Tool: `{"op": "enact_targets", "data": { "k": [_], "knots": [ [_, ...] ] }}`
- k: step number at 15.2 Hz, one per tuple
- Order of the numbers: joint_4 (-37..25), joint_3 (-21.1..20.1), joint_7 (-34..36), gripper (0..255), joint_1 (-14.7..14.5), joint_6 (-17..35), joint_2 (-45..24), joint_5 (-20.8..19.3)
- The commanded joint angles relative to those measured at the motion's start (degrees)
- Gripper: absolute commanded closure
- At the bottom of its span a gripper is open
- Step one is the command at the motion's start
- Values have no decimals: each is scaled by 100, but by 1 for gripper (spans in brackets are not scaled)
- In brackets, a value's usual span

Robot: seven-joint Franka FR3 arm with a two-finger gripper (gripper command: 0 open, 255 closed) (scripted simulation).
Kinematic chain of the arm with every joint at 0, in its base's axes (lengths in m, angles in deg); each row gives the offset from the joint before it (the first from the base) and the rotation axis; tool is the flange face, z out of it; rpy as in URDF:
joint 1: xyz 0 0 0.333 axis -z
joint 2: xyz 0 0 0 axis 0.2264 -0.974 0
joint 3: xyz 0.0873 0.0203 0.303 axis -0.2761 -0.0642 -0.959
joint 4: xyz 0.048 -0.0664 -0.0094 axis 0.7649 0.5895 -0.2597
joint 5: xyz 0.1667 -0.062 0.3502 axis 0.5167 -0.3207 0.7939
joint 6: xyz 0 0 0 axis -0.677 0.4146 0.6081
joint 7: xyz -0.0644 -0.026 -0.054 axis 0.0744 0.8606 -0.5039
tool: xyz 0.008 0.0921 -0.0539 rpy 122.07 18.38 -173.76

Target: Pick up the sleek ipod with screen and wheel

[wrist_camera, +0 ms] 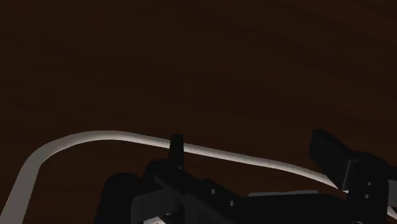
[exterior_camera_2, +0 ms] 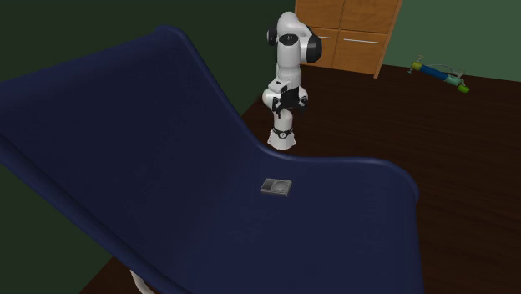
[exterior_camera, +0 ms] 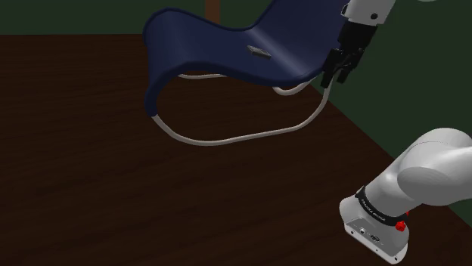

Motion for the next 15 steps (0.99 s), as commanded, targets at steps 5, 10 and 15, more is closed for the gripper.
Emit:
{"op": "enact_targets", "data": {
  "k": [5, 10, 15],
  "knots": [
    [-452, 473, -1202, 0, -142, 297, -742, -363],
    [-1226, 957, -2659, 0, -366, 605, -1776, -592],
    [-2200, 1301, -4082, 0, -577, 788, -2876, -574]
  ]
}}
